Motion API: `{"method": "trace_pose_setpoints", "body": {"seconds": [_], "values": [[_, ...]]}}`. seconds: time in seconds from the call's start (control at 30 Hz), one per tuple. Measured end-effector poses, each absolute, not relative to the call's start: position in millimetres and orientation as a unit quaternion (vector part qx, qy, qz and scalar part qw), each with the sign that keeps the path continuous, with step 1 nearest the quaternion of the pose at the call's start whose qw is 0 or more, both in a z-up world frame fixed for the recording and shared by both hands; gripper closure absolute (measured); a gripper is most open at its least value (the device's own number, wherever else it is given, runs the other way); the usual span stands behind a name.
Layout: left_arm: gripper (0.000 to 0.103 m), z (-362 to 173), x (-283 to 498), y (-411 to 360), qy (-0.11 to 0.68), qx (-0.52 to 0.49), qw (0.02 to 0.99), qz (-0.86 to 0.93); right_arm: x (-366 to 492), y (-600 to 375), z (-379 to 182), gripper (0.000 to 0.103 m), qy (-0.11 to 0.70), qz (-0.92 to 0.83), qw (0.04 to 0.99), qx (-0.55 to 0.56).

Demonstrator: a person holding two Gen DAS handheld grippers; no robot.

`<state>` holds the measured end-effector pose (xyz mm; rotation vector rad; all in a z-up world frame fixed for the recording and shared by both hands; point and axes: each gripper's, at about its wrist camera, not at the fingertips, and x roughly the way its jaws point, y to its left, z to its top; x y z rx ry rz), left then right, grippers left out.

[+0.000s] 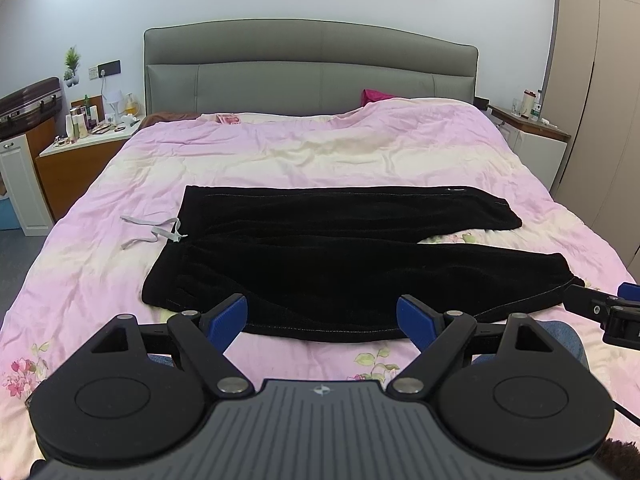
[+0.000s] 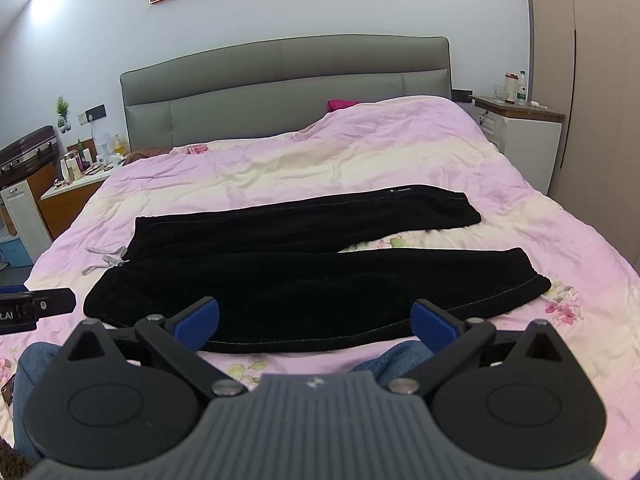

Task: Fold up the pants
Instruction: 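Grasp the trouser leg hem with the right tool while the left tool grasps the other hem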

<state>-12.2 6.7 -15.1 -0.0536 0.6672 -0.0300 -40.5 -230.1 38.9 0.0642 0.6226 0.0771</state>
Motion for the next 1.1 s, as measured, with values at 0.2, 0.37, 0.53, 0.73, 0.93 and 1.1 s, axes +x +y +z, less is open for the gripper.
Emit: {"method": "trace_pose_setpoints", "body": {"seconds": [0.2,0.37,0.53,0.73,0.93,1.1], "values": [[0.004,-16,-8,12,0.336,-0.009,0.942,-0.021,-39,-233,38,0.005,0.307,0.046,0.950,0.036],[0.008,-15,8,34,0.356,0.019,0.934,-0.027,-25,-250,37,0.005,0.300,0.085,0.948,0.067],[0.017,-17,35,60,0.375,0.049,0.924,-0.051,3,-277,43,0.005,0.279,0.080,0.956,0.045],[0.022,-35,77,82,0.394,0.142,0.899,-0.124,61,-316,37,0.005,0.282,0.118,0.951,-0.049],[0.027,-78,135,97,0.438,0.238,0.853,-0.156,147,-367,-8,0.027,0.363,0.162,0.910,-0.115],[0.027,-131,172,101,0.478,0.321,0.800,-0.168,204,-396,-62,0.035,0.422,0.179,0.875,-0.157]]}}
